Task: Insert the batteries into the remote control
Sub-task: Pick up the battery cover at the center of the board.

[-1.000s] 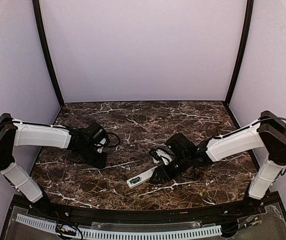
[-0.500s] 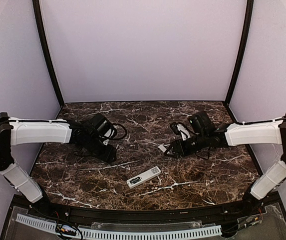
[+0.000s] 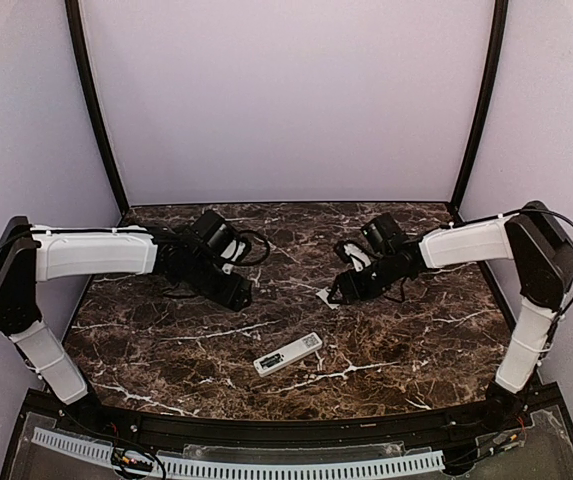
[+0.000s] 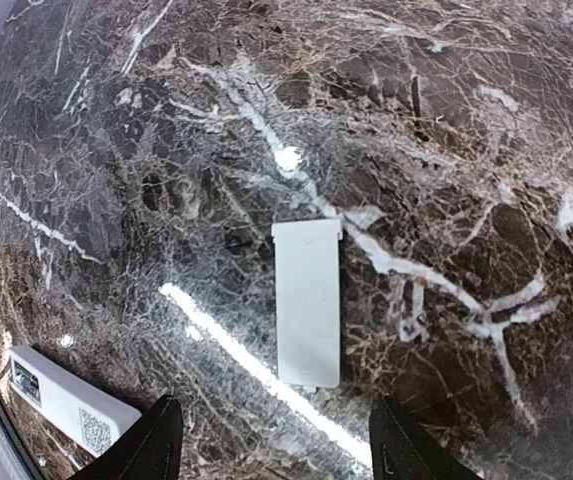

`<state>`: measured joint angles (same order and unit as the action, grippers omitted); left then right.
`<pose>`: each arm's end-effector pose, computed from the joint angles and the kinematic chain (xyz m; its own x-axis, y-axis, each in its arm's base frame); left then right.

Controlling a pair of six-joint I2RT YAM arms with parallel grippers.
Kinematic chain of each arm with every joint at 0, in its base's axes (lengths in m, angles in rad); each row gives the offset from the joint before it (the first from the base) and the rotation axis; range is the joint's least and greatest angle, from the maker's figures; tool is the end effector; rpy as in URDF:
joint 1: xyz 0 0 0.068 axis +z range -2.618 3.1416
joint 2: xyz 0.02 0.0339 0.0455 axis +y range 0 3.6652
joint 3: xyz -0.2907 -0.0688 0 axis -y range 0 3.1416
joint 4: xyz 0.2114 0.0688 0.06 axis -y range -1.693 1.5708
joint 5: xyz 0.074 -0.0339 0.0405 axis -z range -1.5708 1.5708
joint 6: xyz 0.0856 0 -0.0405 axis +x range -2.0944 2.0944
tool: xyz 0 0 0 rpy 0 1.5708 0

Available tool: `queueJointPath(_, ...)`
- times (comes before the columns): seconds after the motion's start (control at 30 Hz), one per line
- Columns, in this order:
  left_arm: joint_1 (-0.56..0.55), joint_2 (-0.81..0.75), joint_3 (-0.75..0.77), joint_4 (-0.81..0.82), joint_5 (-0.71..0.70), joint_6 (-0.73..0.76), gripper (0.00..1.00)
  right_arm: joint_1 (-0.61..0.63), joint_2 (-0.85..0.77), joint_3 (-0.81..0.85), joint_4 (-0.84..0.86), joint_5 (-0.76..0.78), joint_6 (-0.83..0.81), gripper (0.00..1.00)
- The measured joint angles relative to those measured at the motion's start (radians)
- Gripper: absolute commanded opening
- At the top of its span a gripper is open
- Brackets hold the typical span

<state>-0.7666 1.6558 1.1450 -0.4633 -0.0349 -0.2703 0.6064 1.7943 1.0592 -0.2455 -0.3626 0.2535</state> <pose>0.2528 -0.2393 0.2202 -0.7555 0.3571 -0.5492 0.4954 0.8600 -0.1222 0.2844 0.2342 0.1717 -0.8352 -0.2939 -0.4648 -0.5016 0.7536 0.4249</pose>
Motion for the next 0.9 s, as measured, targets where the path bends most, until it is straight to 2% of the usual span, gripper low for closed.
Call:
queueJointPath(0.33,0.018,-0.026,-0.011,0.014,-0.006,0.021,0.76,0.031,0.151,0.146,-0.050,0.077,-0.108,0.58)
queueJointPath(0.43,0.045,-0.066,-0.031,0.017,0.002,0.020,0.76,0.064,0.185,0.197,-0.066,0.138,-0.140,0.53)
queueJointPath(0.67,0.116,-0.170,-0.065,0.020,0.017,0.020,0.76,0.120,0.217,0.254,-0.121,0.262,-0.193,0.50)
queueJointPath(0.9,0.126,-0.197,-0.077,0.019,0.021,0.020,0.76,0.163,0.224,0.258,-0.146,0.384,-0.216,0.41)
